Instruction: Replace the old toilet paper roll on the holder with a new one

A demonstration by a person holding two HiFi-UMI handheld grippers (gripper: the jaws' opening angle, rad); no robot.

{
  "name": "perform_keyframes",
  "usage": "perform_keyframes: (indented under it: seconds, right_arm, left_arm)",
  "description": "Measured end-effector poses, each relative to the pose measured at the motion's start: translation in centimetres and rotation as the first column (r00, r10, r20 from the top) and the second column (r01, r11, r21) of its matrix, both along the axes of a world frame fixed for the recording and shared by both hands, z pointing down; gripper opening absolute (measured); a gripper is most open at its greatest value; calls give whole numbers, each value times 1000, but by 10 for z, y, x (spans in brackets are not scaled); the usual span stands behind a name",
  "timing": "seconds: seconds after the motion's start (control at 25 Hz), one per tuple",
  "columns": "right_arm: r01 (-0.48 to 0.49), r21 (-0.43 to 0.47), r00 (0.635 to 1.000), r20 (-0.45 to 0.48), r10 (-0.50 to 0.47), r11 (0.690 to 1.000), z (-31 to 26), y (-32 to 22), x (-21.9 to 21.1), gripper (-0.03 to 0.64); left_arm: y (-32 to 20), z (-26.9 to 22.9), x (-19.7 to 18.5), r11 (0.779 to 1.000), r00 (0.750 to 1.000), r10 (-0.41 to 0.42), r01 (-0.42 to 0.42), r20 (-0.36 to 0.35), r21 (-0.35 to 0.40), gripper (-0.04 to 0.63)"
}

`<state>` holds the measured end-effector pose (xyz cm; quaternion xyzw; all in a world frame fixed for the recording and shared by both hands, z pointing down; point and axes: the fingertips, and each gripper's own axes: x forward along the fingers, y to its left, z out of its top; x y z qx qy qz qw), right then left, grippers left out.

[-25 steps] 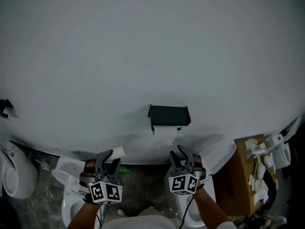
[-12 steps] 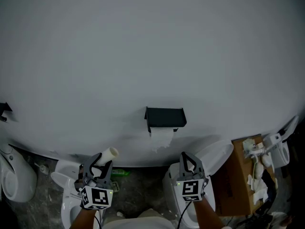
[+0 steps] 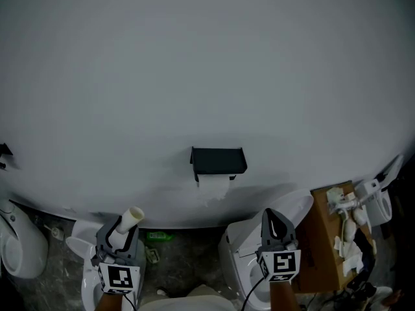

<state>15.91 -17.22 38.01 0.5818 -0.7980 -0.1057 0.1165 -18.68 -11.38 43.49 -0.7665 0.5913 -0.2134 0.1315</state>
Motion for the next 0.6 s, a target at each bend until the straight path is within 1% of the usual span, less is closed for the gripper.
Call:
perform_keyframes:
  seconds: [0.16, 0.24, 0.36, 0.6]
  right_arm:
    - [-28, -2, 998, 51, 29, 1000, -5, 14, 13, 0]
    - [-56, -11, 994, 94, 57, 998, -2, 23, 20, -2]
    - [-95, -41, 983, 154, 101, 995, 8, 37, 32, -2]
    - [-100, -65, 982, 156, 110, 993, 15, 45, 40, -1]
  left_arm:
    - [6, 3, -3, 1000, 1000, 0, 0, -3, 24, 179]
    - [10, 1, -5, 1000, 1000, -16, 16, -2, 16, 179]
    - [12, -13, -4, 999, 999, -23, 22, 35, 34, 179]
    - [16, -17, 6, 999, 999, -6, 5, 39, 47, 179]
